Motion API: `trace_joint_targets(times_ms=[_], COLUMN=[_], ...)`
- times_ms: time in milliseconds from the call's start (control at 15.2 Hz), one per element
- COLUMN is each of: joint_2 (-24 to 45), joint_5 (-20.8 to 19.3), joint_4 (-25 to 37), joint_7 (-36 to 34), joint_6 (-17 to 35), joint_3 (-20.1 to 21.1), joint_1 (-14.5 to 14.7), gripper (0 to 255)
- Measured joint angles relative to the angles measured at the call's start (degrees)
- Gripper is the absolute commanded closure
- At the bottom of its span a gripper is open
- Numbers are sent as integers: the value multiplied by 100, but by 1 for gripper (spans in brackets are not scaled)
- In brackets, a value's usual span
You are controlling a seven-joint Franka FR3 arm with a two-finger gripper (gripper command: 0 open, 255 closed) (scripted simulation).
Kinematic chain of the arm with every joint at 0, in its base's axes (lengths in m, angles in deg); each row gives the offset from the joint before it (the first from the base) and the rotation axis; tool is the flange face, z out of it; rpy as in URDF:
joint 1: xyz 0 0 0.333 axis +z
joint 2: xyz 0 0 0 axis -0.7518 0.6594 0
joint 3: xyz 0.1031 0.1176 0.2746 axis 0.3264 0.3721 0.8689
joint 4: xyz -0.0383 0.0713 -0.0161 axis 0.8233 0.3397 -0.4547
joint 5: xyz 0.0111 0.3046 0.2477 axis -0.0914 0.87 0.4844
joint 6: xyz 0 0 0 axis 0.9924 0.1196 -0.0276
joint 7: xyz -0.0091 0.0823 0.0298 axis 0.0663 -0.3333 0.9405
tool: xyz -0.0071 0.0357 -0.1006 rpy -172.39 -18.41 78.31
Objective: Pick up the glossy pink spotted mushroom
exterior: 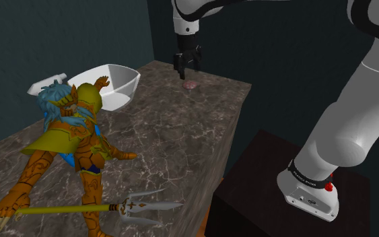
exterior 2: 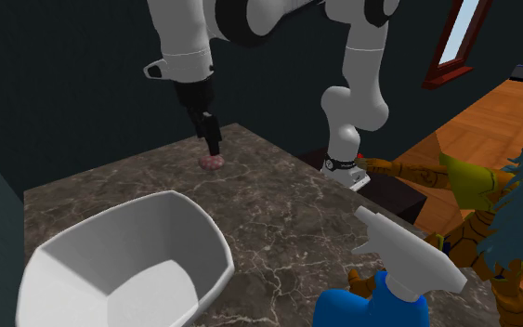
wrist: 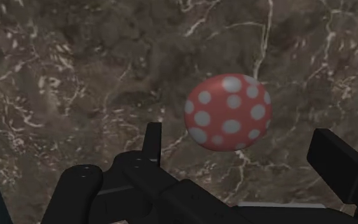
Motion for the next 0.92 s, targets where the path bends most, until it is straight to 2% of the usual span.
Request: trace_joint_targets(times_ms=[528,594,924], joint_2=[247,252,253], joint_5=[7,7,6], joint_4=[-274,-292,-307], joint_7=[-27,-25,-23], joint_6=[502,526,549], joint_3=[16,15,14], joint_1=[17,16,15], gripper=[0,255,255])
